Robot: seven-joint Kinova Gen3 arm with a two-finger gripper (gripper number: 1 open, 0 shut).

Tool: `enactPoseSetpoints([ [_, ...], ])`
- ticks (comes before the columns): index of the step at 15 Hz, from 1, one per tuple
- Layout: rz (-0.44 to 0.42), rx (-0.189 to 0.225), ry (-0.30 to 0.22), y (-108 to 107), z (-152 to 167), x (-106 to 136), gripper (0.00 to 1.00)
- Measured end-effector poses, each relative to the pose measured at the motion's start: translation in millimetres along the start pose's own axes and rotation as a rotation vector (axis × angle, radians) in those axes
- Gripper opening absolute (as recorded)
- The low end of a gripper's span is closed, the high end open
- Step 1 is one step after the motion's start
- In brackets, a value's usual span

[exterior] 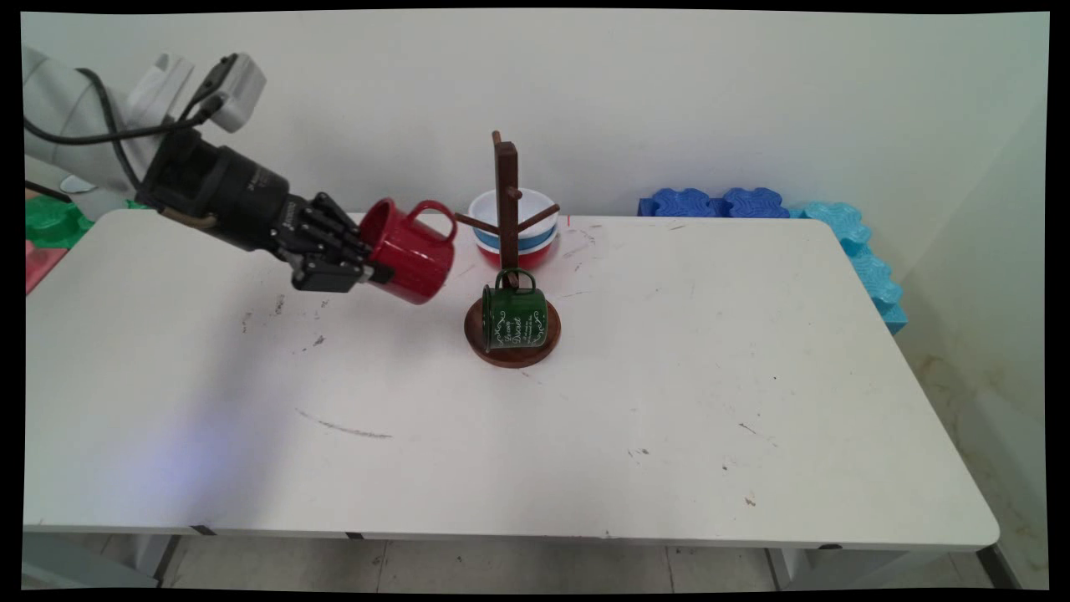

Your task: Place the picked object on the table

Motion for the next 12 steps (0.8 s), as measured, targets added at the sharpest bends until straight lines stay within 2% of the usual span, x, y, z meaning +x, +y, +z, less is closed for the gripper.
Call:
enactPoseSetpoints([
  [12,0.109,0.119,-0.12,-43,-5,-33,0.0],
])
